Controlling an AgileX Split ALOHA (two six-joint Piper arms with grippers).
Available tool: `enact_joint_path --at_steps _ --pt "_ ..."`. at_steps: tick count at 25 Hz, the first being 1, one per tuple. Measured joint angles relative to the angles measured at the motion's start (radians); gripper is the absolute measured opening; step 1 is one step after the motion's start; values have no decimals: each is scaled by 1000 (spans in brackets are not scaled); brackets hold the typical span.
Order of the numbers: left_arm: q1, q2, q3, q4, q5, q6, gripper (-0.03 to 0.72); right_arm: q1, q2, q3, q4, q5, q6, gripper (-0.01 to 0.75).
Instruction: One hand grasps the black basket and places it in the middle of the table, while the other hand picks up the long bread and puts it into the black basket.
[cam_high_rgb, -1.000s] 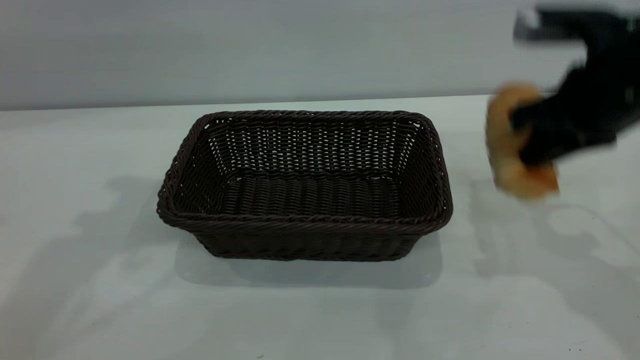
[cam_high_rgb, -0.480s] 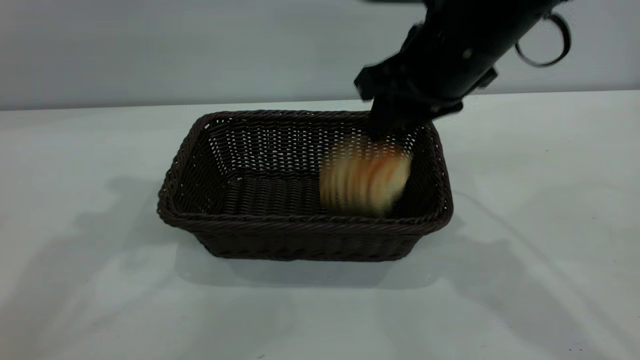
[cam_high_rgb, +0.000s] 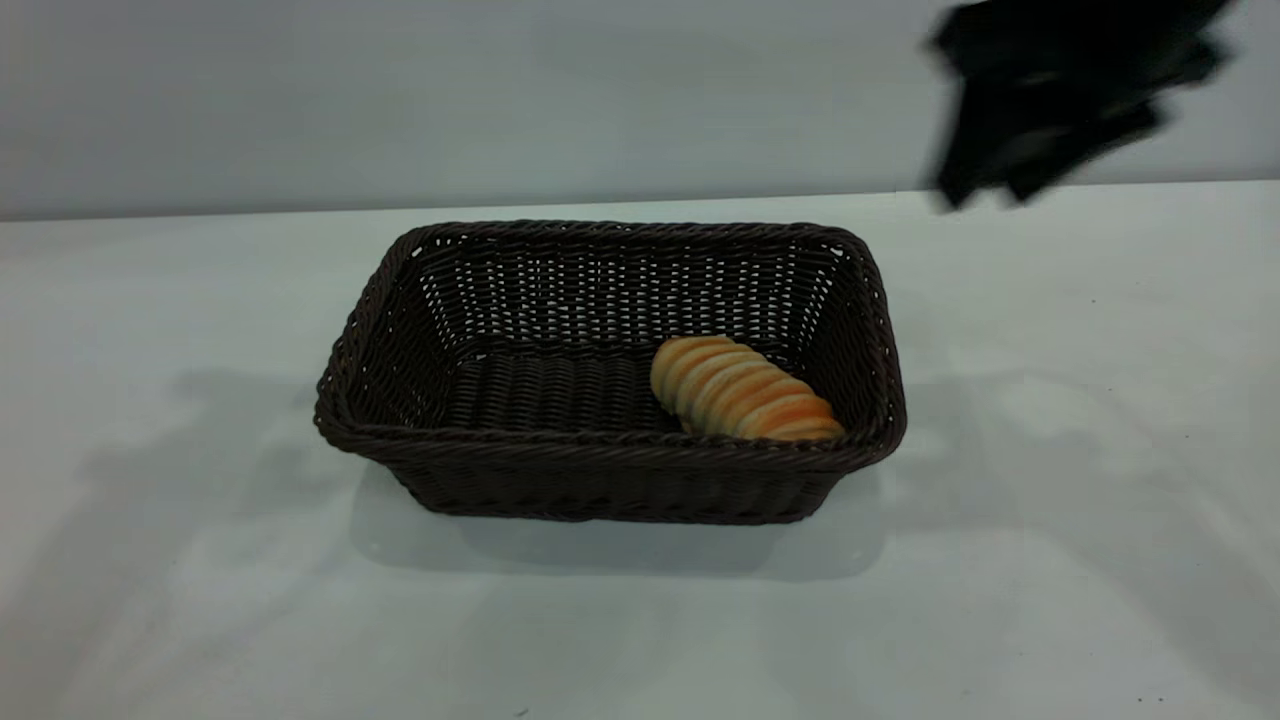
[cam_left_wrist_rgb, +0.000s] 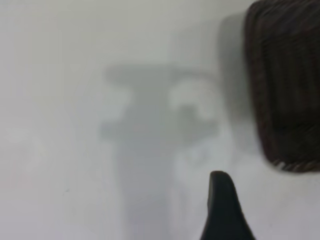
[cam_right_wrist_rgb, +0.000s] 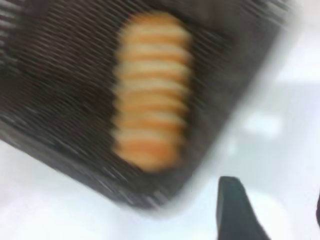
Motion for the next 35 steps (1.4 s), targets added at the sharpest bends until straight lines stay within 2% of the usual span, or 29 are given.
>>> enact_joint_path --at_steps 4,8,20,29,35 --pt "0 -77 43 35 28 -6 526 -44 -113 25 -279 165 200 379" --pt "0 -223 186 38 -4 -15 526 -44 -319 120 -433 233 331 379" --pt "0 -810 654 38 -31 -71 525 -44 -979 395 -442 404 358 380" --pt "0 -1223 894 38 -30 -109 525 -44 -1391 603 -437 420 357 380" --pt "0 -1443 985 38 -13 -110 525 -44 -1594 700 -412 410 358 380"
